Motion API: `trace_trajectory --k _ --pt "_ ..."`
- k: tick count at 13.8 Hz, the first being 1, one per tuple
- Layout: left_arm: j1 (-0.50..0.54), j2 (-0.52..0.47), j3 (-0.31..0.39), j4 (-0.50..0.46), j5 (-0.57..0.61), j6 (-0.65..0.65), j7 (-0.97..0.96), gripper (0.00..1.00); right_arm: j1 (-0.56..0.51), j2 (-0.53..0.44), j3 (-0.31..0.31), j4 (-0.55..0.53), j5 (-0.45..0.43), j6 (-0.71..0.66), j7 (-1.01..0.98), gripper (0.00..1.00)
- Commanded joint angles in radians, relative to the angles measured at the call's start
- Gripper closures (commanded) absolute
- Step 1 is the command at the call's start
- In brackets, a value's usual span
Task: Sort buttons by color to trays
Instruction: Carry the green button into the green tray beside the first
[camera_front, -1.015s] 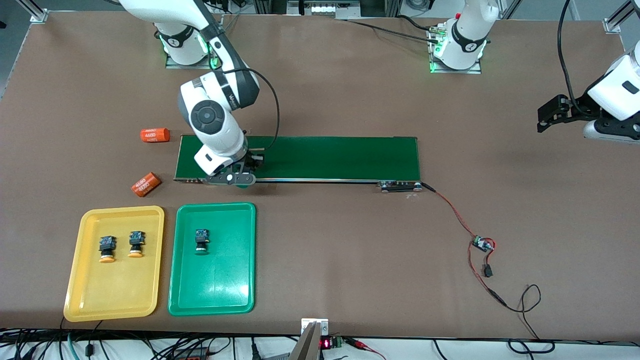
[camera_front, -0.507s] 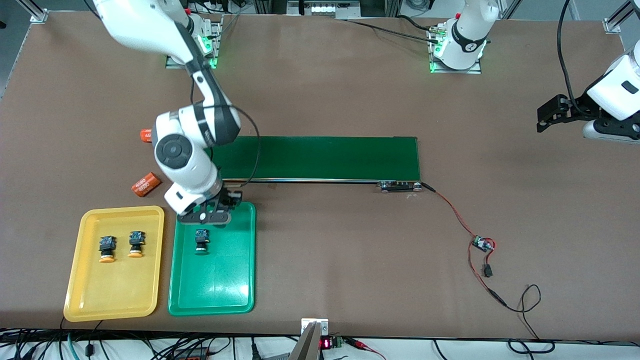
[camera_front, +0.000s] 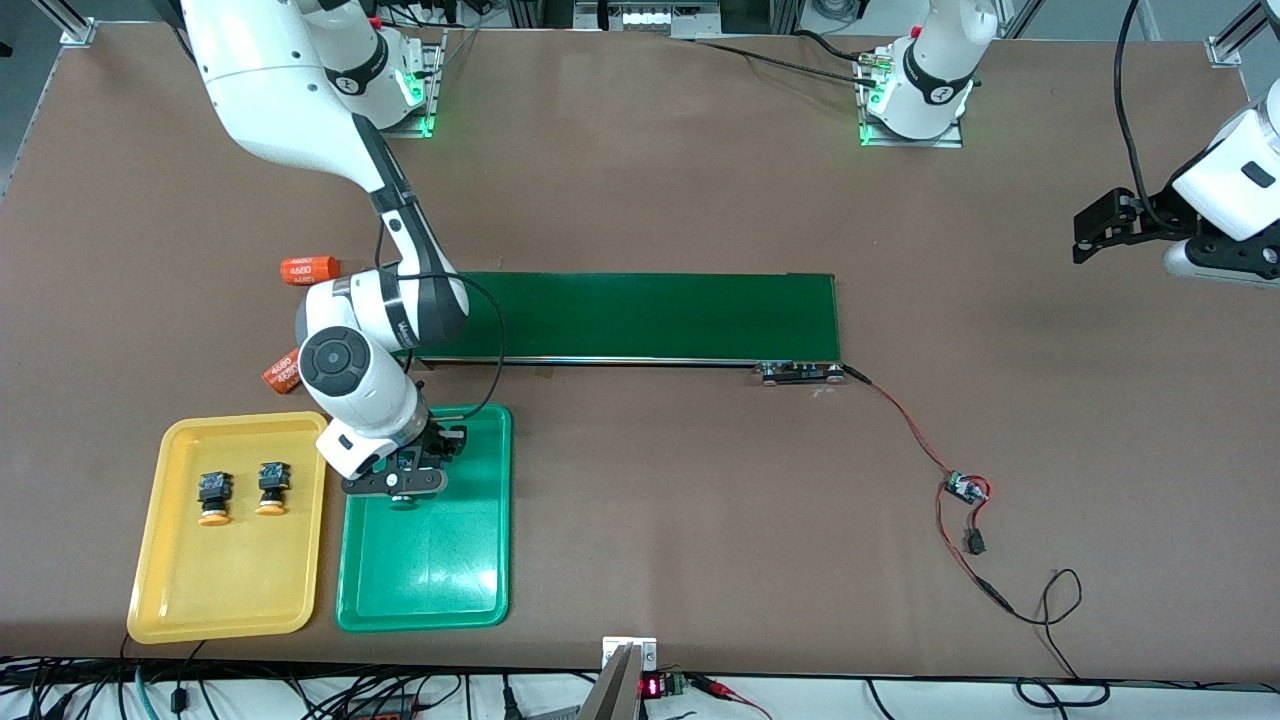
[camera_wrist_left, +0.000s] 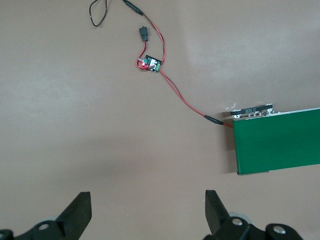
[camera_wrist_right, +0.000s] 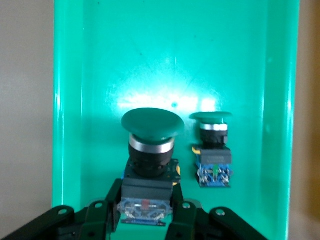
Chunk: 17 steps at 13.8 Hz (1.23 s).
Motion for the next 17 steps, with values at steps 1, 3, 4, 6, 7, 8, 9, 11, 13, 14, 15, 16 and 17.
trace_trajectory --k 1,3,4,6,7,8,9,11,13,14,15,16,17 --pt "-0.005 0.009 -0.003 0.029 0.022 -0.025 0.005 0.0 -0.008 0.059 0.007 0.042 0.003 0.051 -0.016 0.65" --pt "-0.005 0.009 -0.003 0.029 0.021 -0.024 0.005 0.0 -0.007 0.076 0.007 0.045 0.003 0.068 -0.019 0.64" --pt "-0.005 0.009 -0.003 0.029 0.021 -0.025 0.005 0.0 -0.007 0.084 0.007 0.045 0.003 0.068 -0.019 0.63" --pt "-0.005 0.009 -0.003 0.029 0.021 -0.025 0.011 0.0 -0.008 0.092 0.009 0.045 0.005 0.077 -0.01 0.01" --pt "-0.005 0.009 -0.003 0.029 0.021 -0.025 0.009 0.0 -0.007 0.092 0.01 0.047 0.009 0.08 -0.009 0.0" --pt "-0.005 0.009 -0.003 0.029 0.021 -0.025 0.009 0.0 -0.005 0.083 0.012 0.047 0.037 0.073 -0.004 0.0" --pt "-0.005 0.009 -0.003 0.029 0.021 -0.025 0.009 0.0 0.002 0.07 0.012 0.047 0.07 0.07 -0.001 0.0" --pt "-0.005 0.009 -0.003 0.029 0.021 -0.025 0.009 0.0 0.013 0.029 0.012 0.045 0.085 0.029 -0.001 0.0" --pt "-0.005 0.009 -0.003 0.029 0.021 -0.024 0.009 0.0 0.01 -0.034 0.013 0.047 0.072 -0.07 -0.001 0.0" --pt "-0.005 0.009 -0.003 0.029 0.021 -0.025 0.009 0.0 0.002 -0.057 0.015 0.047 0.072 -0.116 -0.003 0.0" --pt "-0.005 0.009 -0.003 0.03 0.021 -0.025 0.009 0.0 -0.004 -0.084 0.013 0.047 0.072 -0.154 -0.006 0.0" --pt "-0.005 0.009 -0.003 0.029 0.021 -0.025 0.009 0.0 -0.004 -0.098 0.009 0.048 0.075 -0.177 -0.006 0.0" --pt "-0.005 0.009 -0.003 0.029 0.021 -0.025 0.009 0.0 0.005 -0.12 0.004 0.048 0.081 -0.182 -0.006 0.0"
